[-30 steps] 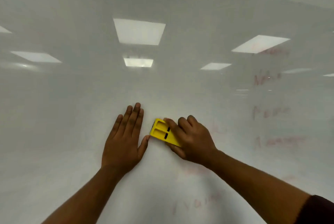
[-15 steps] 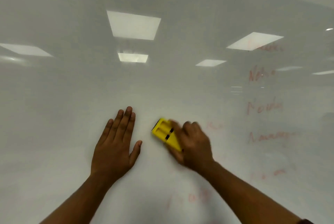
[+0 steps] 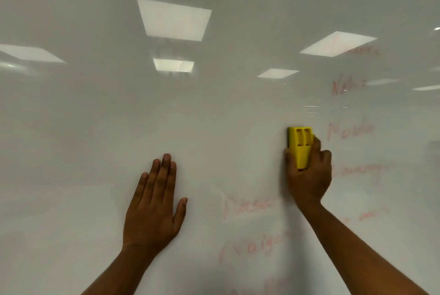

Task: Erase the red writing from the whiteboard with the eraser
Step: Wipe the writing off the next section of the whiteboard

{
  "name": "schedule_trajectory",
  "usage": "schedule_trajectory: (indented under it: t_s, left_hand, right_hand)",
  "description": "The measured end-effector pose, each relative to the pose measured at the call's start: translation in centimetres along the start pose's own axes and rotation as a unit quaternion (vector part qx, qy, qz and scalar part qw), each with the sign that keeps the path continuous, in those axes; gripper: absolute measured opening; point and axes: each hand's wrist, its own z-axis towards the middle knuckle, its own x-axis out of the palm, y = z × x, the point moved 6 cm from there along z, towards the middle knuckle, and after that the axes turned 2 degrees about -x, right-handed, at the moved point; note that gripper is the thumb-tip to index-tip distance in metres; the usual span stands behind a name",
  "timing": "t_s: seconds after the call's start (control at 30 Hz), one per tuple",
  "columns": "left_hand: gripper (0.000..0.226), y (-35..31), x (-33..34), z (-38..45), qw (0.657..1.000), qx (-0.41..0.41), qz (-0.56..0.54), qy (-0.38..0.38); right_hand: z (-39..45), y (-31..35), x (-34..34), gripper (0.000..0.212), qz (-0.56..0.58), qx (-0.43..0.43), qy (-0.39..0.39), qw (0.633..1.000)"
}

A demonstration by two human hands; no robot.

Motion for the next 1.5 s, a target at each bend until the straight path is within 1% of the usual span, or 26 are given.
schedule_trajectory:
  t_s: [0.07,0.1,0.17,0.23,0.27,0.3,0.37,0.43,0.47,0.5,0.57,0.6,0.67,0.73,0.8,0.87,0.9,0.97,1.03,1.13,1.17,1.2,1.3,1.33,1.4,1.5]
  left_hand:
    - [0.081,-0.1,0.2,-0.2,1.000,0.017,0.001,0.004]
    - [0.081,-0.2,0.3,-0.2,0.999,0.033,0.002,0.007]
    - [0.081,-0.5,0.4,-0.3,0.998,0.066,0.007,0.015]
    - [0.081,-0.6,0.4,-0.3,0.997,0.076,0.007,0.017]
    - [0.081,-0.5,0.5,-0.3,0.997,0.076,0.006,0.018]
    - [0.081,-0.5,0.5,-0.3,0.997,0.073,0.005,0.019]
    - [0.081,-0.5,0.4,-0.3,0.997,0.069,0.003,0.023]
    - [0.082,-0.6,0.4,-0.3,0.997,0.068,0.000,0.026]
    - [0.081,-0.6,0.4,-0.3,0.997,0.068,-0.002,0.027]
    - [0.081,-0.5,0.4,-0.3,0.997,0.069,-0.005,0.027]
    - [0.081,-0.5,0.3,-0.3,0.997,0.069,-0.008,0.025]
    - [0.081,-0.4,0.2,-0.2,0.997,0.069,-0.009,0.025]
    - [0.082,-0.4,0.2,-0.4,0.997,0.074,-0.008,0.028]
    - [0.083,-0.4,0.3,-0.9,0.996,0.074,-0.006,0.040]
    - [0.082,-0.5,0.5,-1.9,0.997,0.057,-0.007,0.049]
    - [0.081,-0.9,0.6,-3.5,0.998,0.030,-0.015,0.047]
    - [0.080,-1.2,0.8,-4.2,0.999,0.015,-0.019,0.045]
    - [0.079,-1.3,1.3,-5.3,0.999,-0.003,-0.023,0.035]
    - [0.079,-1.3,1.7,-5.6,0.999,0.000,-0.025,0.023]
    - [0.079,-1.1,1.9,-5.3,1.000,0.004,-0.025,0.015]
    - [0.079,-1.1,1.9,-5.3,1.000,0.007,-0.024,0.016]
    - [0.079,-1.2,1.9,-5.3,1.000,0.009,-0.024,0.015]
    - [0.079,-1.2,2.0,-5.5,1.000,0.012,-0.027,0.007]
    - [0.079,-1.2,2.0,-5.5,1.000,0.011,-0.029,0.005]
    - [0.079,-1.2,2.0,-5.6,0.999,0.012,-0.032,0.004]
    - [0.080,-1.1,1.9,-5.6,0.999,0.016,-0.031,0.002]
  right_hand:
    - [-0.4,0.4,0.1,0.078,0.019,0.062,-0.016,0.998]
    - [-1.3,1.4,0.3,0.077,0.018,0.018,-0.007,1.000]
    - [-4.0,3.8,1.0,0.072,0.001,-0.181,0.051,0.982]
    - [-4.8,4.3,1.3,0.068,-0.027,-0.340,0.102,0.934]
    - [-3.8,3.5,1.2,0.068,-0.035,-0.338,0.096,0.935]
    - [-2.2,2.2,0.9,0.068,-0.038,-0.278,0.073,0.957]
    - [1.3,-1.0,-0.1,0.073,-0.013,-0.052,0.019,0.998]
    - [2.2,-2.8,-0.5,0.077,-0.004,0.110,-0.013,0.994]
    - [1.6,-2.5,-0.4,0.078,-0.013,0.113,-0.016,0.993]
    - [0.5,-1.6,-0.2,0.078,-0.019,0.065,-0.012,0.998]
    - [-3.8,1.1,0.5,0.072,-0.022,-0.122,0.036,0.992]
    - [-6.4,1.9,0.8,0.069,-0.023,-0.218,0.076,0.973]
    - [-8.5,1.4,0.9,0.066,-0.038,-0.318,0.134,0.938]
    - [-6.9,-0.7,0.2,0.066,-0.053,-0.271,0.116,0.954]
    - [-4.1,-3.4,-1.1,0.073,-0.053,-0.094,0.067,0.992]
    - [-2.9,-5.4,-1.8,0.077,-0.036,0.085,0.019,0.996]
    - [-3.4,-5.3,-1.8,0.077,-0.031,0.126,0.006,0.992]
    - [-5.8,-3.3,-1.0,0.078,-0.029,0.066,0.007,0.997]
    - [-9.4,-0.9,0.0,0.074,-0.031,-0.084,0.059,0.994]
    - [-10.6,-1.1,-0.1,0.066,-0.065,-0.273,0.143,0.949]
    - [-9.8,-2.2,-0.6,0.065,-0.082,-0.270,0.143,0.949]
    - [-8.7,-3.6,-1.3,0.064,-0.095,-0.217,0.131,0.963]
    - [-6.6,-7.1,-2.5,0.067,-0.074,0.064,0.064,0.993]
    - [-7.2,-6.7,-2.2,0.067,-0.073,0.104,0.051,0.991]
    - [-9.9,-3.2,-1.2,0.070,-0.073,0.042,0.047,0.995]
    - [-15.5,2.2,0.3,0.067,-0.061,-0.175,0.118,0.975]
